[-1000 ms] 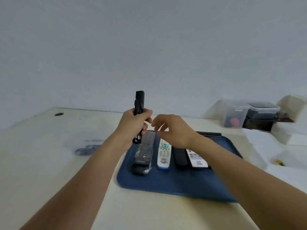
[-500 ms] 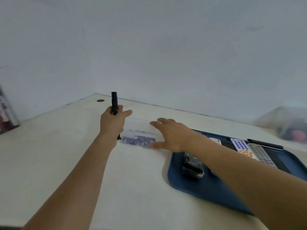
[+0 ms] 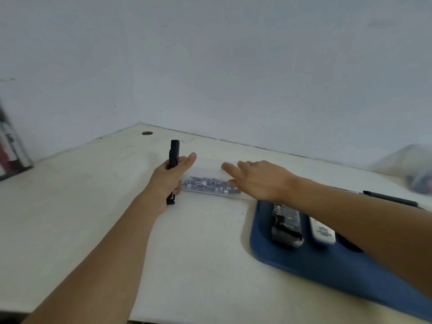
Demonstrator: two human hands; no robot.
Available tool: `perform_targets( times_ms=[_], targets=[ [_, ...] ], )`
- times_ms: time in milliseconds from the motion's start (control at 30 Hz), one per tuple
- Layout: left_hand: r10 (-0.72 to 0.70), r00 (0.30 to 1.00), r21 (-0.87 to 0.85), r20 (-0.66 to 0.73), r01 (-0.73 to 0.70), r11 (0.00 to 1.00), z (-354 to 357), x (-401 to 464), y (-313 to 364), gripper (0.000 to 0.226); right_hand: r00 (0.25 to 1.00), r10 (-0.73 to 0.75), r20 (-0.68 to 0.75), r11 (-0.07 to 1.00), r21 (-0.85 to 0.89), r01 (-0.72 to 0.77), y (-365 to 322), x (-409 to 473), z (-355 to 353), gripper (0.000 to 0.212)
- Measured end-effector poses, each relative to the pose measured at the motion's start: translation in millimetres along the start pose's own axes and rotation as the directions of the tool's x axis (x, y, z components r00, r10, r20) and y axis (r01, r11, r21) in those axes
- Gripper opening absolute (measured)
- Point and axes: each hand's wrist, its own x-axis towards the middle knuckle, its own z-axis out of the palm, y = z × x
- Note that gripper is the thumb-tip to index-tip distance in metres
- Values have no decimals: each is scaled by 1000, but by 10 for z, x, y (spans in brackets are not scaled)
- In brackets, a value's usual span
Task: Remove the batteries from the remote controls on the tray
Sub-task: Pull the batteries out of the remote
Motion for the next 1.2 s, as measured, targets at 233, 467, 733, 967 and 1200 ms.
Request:
perform_targets(
  times_ms=[233,467,733,967,1200],
  targets=[
    [-2,989,53,149,-6,999,-96,48,-46,72,999,39,-3,998,53,-39,-27,-17,-33,57],
    [-24,968,57,249,11,998,-130,38,-11,61,987,156,39,959,235,-161,-23,-88,-162,44],
    [95,953,76,289,-121,990,-187,13,-35,91,851,522,-54,612,719,-330,316,-72,-358,47],
    [164,931,34,325,-185,982,-152,42,-91,90,239,971,4,110,880,-463,241,294,-414,60],
    [238,897,48,373,-275,960,-138,37,-124,107,437,893,-111,323,834,-448,83,208,-306,31]
  ],
)
